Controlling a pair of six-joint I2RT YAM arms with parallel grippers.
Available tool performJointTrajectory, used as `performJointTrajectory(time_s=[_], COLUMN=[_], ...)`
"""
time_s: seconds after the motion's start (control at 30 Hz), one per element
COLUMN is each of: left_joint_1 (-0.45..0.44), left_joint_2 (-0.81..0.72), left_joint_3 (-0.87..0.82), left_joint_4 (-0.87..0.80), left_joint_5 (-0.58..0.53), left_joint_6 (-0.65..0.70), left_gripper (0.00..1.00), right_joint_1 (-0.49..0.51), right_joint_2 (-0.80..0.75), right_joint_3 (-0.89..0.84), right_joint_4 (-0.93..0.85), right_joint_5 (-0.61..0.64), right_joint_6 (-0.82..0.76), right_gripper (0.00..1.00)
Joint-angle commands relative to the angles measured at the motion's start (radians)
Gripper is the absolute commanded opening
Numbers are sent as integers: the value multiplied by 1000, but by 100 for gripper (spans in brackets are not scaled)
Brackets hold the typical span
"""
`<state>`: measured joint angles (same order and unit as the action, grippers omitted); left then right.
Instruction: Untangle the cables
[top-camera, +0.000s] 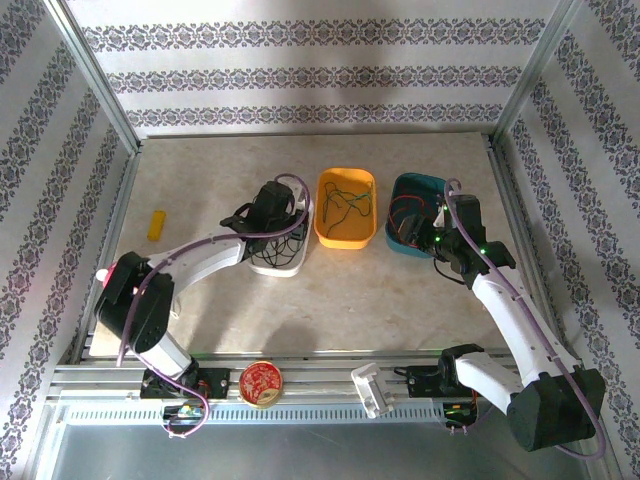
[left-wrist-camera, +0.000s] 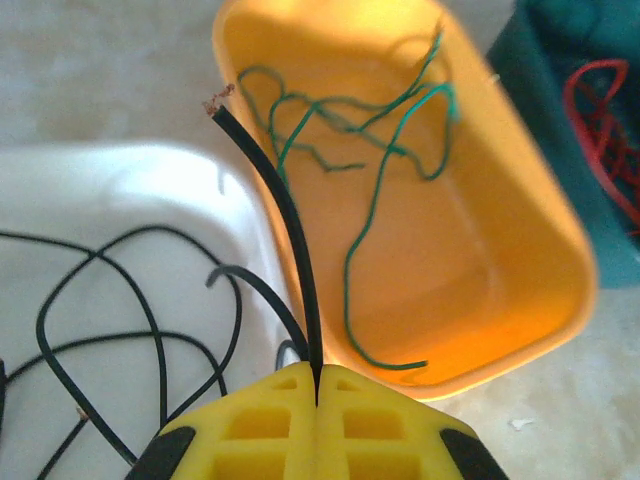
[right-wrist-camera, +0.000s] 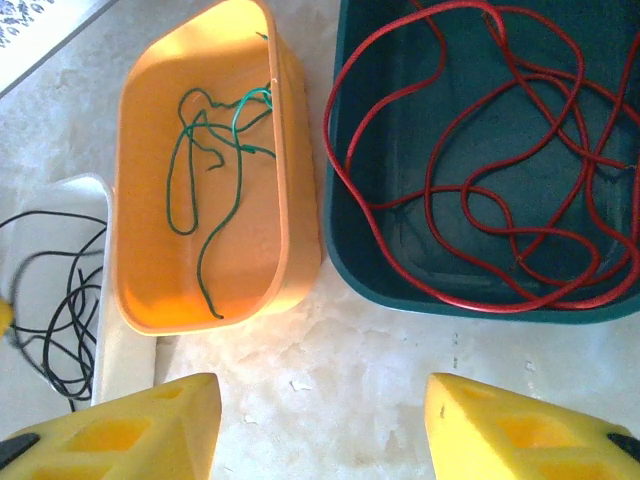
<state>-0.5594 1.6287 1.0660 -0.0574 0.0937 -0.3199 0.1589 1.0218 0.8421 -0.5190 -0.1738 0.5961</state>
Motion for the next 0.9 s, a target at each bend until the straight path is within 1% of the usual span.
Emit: performJointTrajectory(time_s=[0.0,0.17,0.3,0.33,0.37,0.43,0.47,0.5,0.6,0.67,0.77,0.87], left_joint_1=[12,17,20,18,20,20,18,18,16,14,13,3], left_joint_2=[45,103,131,131,128,109,93,74,7,-48,-142,-220], left_joint_3=[16,69,119,131,142,153,157,159,158,147,94,15], left_joint_4=[26,-36,-100,-115,-127,-130,-126,-121,-113,-121,-131,-153], left_joint_5=[-21,-108,-219,-245,-269,-286,-285,-284,-287,-299,-321,-254], left_joint_6=[-65,-81,-93,-98,-97,-92,-88,-84,-87,-103,-157,-171], left_gripper=[0,0,0,2,15,47,61,67,79,83,84,83], right_joint_1=[-7,-7,-5,-6,-6,-5,-6,-6,-7,-7,-9,-9], right_joint_2=[-7,-6,3,5,7,10,11,14,25,40,87,156], right_joint_3=[4,-7,-5,-5,-3,-1,-1,-1,-1,-3,-11,-20], right_joint_4=[-32,-31,-33,-34,-37,-39,-41,-42,-57,-61,-63,-57], right_joint_5=[-18,-40,-65,-69,-73,-77,-75,-71,-31,-18,-31,-87], right_joint_6=[-22,-23,-40,-43,-47,-52,-53,-56,-50,-41,-28,-15], right_gripper=[56,56,56,56,56,56,56,56,56,56,56,55])
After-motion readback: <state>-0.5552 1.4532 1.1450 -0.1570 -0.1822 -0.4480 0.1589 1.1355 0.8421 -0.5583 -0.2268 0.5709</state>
